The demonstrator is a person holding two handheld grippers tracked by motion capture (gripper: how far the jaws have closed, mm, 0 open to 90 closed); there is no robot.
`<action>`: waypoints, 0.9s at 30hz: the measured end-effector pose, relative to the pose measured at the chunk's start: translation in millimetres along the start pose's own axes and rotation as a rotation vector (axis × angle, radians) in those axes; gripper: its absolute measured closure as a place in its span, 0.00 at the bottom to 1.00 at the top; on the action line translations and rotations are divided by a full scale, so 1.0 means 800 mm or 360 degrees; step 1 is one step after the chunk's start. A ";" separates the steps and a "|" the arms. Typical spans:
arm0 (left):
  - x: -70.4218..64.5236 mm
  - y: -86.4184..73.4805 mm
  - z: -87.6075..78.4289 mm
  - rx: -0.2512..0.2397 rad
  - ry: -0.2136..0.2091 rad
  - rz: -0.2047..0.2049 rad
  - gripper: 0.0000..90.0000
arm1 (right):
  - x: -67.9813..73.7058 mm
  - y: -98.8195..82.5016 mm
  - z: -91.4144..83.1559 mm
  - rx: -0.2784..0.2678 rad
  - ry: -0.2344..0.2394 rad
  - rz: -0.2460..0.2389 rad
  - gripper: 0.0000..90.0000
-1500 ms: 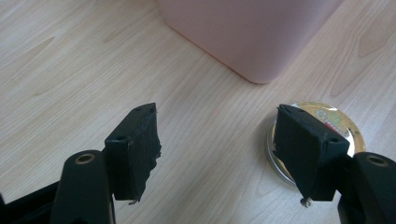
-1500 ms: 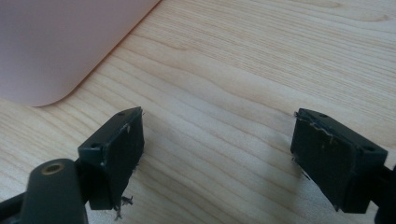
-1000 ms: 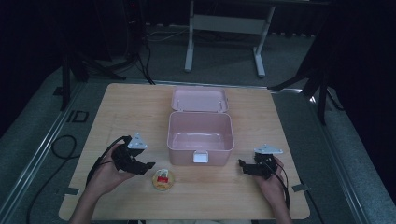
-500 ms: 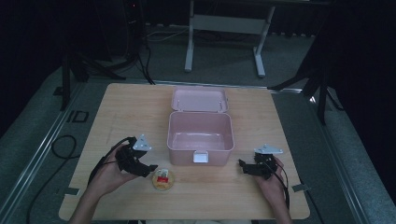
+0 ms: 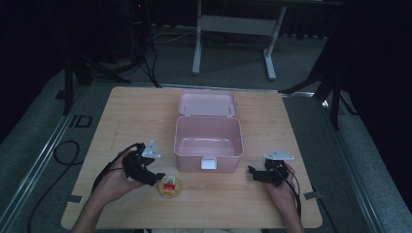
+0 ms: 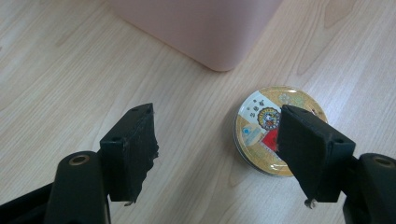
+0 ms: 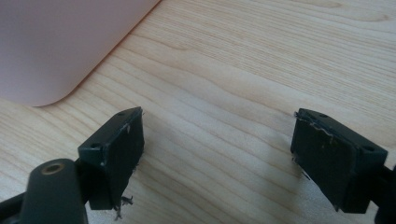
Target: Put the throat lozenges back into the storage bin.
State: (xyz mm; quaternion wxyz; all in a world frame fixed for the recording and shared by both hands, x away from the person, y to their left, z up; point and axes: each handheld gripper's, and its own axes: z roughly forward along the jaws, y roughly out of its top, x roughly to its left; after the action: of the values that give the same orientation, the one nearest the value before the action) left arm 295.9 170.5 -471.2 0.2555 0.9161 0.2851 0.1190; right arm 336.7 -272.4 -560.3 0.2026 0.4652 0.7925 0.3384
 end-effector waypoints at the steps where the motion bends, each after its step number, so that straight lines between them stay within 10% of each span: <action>1: -0.001 0.001 0.000 0.0007 0.0002 0.0006 0.32 | 0.000 0.000 0.000 0.0000 0.0000 0.0000 0.19; 27: -0.010 0.008 0.009 0.0130 -0.0059 0.0086 0.28 | 0.000 0.000 0.000 -0.0001 0.0000 0.0001 0.19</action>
State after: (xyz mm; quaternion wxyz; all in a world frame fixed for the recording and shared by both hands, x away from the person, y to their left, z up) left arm 294.7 158.3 -474.3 0.2197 0.9353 0.2600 0.0971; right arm 336.8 -272.4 -560.3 0.2026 0.4653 0.7923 0.3386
